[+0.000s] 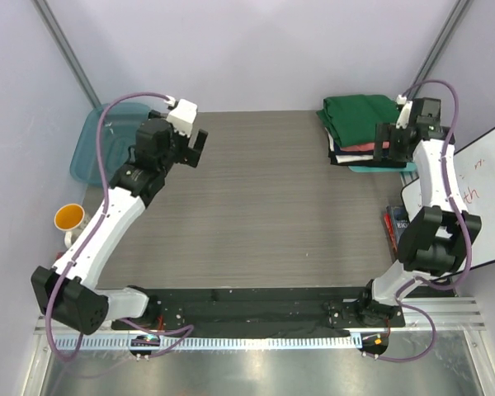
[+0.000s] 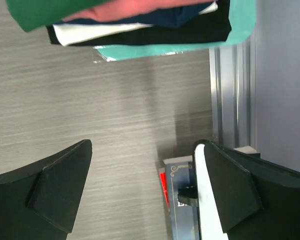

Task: Fold and stack the t-shirts
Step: Put the neatly folded tshirt into the corner of the board with the right arm

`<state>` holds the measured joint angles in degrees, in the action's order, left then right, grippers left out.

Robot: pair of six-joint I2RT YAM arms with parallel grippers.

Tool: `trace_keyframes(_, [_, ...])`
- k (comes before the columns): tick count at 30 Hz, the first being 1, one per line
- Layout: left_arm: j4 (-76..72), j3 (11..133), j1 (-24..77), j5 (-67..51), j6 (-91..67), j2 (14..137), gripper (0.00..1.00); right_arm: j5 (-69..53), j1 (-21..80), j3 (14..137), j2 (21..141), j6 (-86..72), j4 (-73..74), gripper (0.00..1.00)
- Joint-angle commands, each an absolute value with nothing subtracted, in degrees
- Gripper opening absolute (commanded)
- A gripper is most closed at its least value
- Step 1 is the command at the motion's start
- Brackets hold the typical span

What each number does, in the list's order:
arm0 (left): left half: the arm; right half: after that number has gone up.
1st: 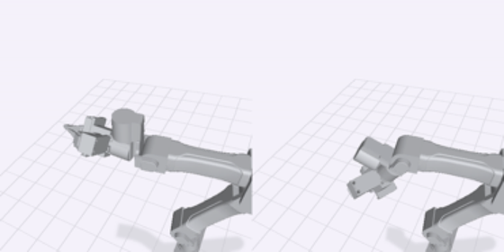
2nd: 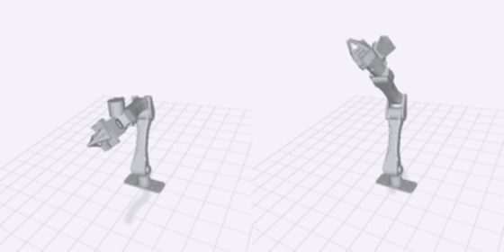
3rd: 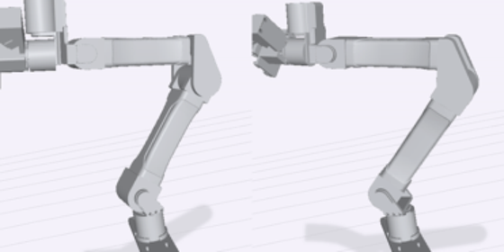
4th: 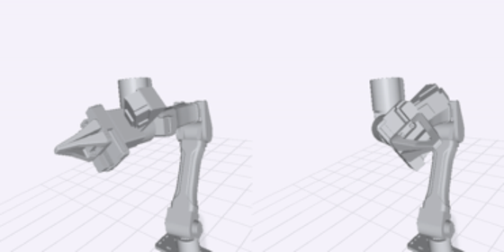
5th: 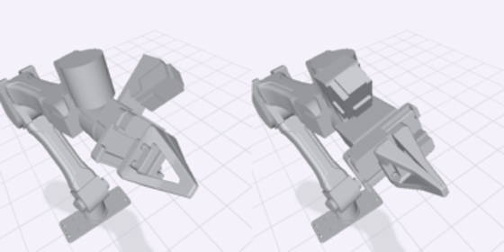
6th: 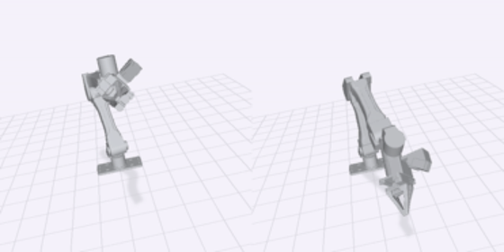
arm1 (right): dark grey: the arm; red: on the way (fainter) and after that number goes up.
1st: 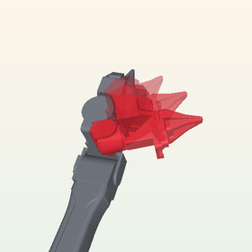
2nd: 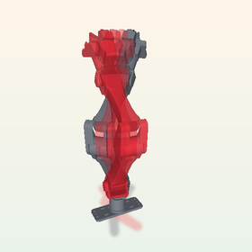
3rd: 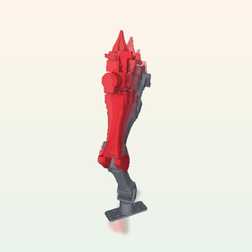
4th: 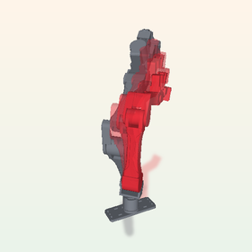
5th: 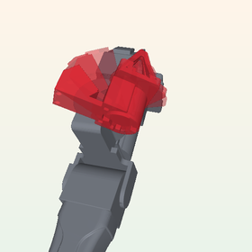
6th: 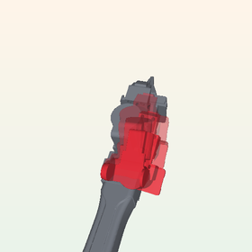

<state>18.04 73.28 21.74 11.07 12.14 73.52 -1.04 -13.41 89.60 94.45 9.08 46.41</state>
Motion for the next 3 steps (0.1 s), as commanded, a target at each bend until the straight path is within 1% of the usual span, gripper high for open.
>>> trace_keyframes(1, [19.17, 72.07, 21.80, 9.76, 8.61, 70.49, 1.00, -3.43, -13.27, 92.37, 89.83, 7.29, 42.45, 1.00])
trace_keyframes(3, [18.64, 71.20, 21.80, 10.19, 8.44, 69.53, 1.00, -4.04, -13.27, 92.72, 89.04, 7.12, 41.93, 1.00])
